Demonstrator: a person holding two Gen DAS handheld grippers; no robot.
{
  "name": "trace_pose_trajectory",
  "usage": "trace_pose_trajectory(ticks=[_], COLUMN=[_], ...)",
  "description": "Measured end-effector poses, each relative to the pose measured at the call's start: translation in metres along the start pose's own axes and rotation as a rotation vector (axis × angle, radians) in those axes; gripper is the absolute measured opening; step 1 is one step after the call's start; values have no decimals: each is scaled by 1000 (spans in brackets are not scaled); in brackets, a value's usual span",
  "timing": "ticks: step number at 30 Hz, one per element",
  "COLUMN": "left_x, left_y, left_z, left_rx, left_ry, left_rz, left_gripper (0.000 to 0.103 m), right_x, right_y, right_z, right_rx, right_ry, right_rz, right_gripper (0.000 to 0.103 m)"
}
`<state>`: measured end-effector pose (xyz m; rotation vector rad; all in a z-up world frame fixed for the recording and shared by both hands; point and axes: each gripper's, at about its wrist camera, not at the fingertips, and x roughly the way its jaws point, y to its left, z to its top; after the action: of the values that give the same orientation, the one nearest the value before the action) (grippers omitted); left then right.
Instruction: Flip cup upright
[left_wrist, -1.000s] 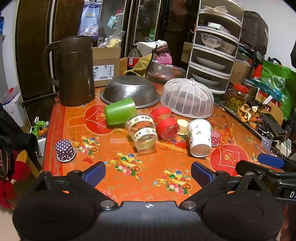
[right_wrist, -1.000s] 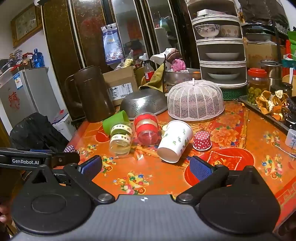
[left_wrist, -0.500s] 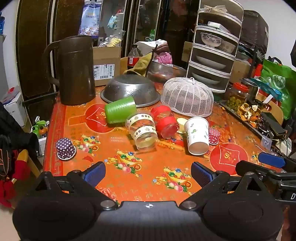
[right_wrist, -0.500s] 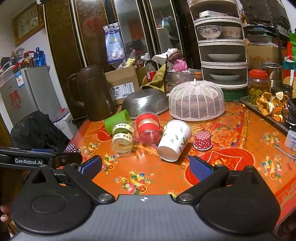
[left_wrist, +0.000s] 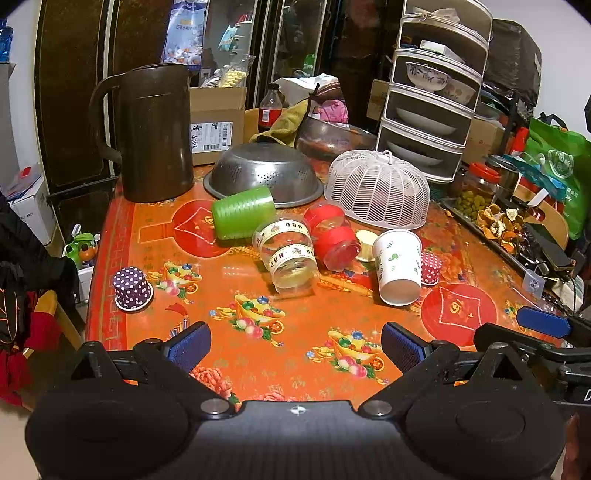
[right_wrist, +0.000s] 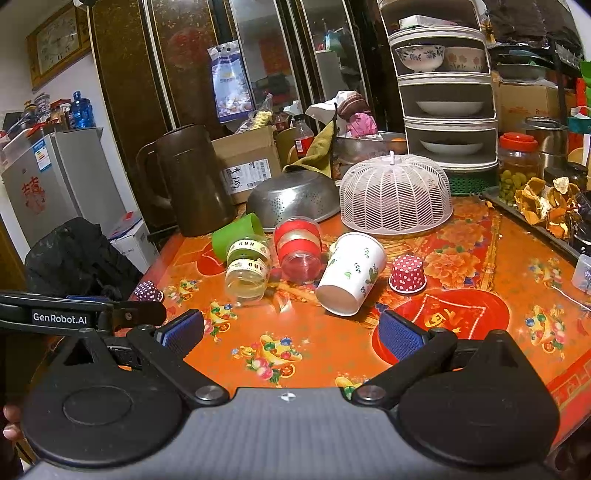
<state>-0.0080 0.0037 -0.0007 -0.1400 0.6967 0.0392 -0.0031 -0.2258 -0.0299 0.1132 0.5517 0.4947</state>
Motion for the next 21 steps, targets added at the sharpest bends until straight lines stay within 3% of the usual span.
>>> trace_pose_trajectory(ticks=[21], left_x=[-1], left_y=[1], left_z=[-2], left_rx=[4], left_ry=[-1], left_rz=[0], left_gripper=[100], right_x=[-4], right_y=[-2], right_z=[1], right_rx=[7], right_ry=[0], right_rz=[4], right_gripper=[102])
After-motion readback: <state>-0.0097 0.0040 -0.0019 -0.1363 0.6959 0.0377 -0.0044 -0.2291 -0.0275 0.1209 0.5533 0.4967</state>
